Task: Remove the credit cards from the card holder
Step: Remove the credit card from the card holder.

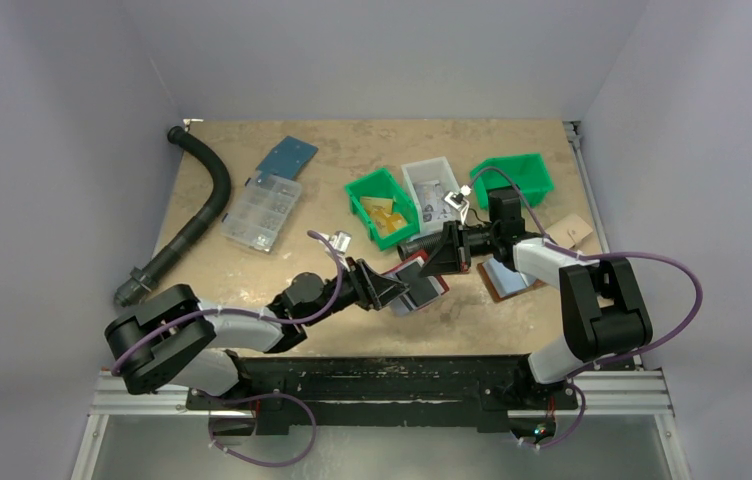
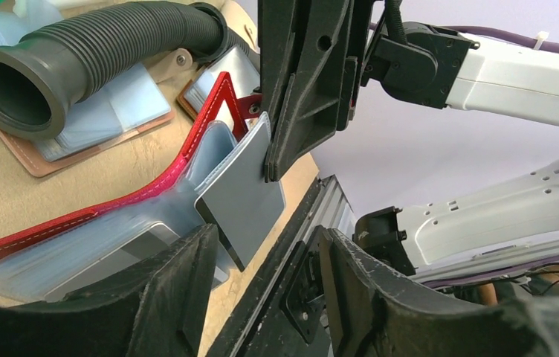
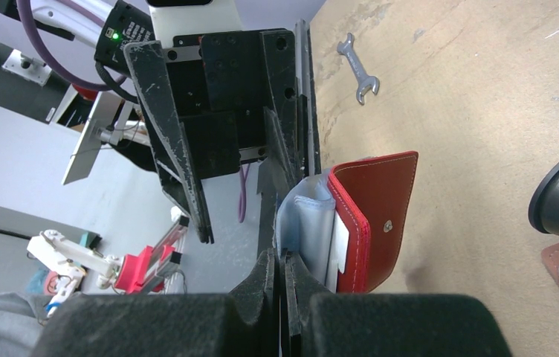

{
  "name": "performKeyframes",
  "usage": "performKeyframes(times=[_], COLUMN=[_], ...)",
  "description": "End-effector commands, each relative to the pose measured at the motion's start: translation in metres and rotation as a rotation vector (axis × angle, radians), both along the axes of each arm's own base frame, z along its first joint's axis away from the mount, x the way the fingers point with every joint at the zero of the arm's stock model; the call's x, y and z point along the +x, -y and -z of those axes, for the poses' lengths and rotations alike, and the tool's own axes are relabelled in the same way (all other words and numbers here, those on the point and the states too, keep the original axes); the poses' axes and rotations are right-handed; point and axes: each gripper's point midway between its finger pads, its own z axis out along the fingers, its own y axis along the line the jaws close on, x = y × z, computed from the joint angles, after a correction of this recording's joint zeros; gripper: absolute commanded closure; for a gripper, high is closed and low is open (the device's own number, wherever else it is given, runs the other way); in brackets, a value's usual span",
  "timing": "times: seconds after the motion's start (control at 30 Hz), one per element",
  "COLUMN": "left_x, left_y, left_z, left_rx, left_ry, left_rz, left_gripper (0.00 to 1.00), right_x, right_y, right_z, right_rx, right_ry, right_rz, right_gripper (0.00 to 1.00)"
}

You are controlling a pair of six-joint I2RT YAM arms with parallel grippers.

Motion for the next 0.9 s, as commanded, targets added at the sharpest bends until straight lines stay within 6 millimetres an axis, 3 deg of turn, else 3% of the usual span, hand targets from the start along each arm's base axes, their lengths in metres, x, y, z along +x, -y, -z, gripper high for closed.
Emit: performKeyframes(times=[0.0, 0.1, 0.23, 0.87], left_x=[0.000, -0.001, -0.001, 0.000], left_y=[-0.004, -0.008, -0.013, -0.015], left_z=[-0.016, -0.017, -0.017, -0.012], left_rx=[-0.048, -0.054, -0.054, -0.090], left_ry=[0.044, 0.047, 0.046, 0.023], left_rz=[-0.012, -0.020, -0.039, -0.044], left_gripper=[0.41, 0.32, 0.28, 0.27], right_x=[-0.006, -0.006, -0.007, -0.007], right_y=[0.001, 0.001, 0.001, 0.002], right_z=[-0.012, -0.012, -0.012, -0.013], right_rx=[0.045, 0.047, 0.050, 0.058], right_ry=[0.021, 0.022, 0.025, 0.028], right_rz=[-0.049, -0.051, -0.056, -0.064], right_gripper=[1.00, 1.00, 1.00, 1.00])
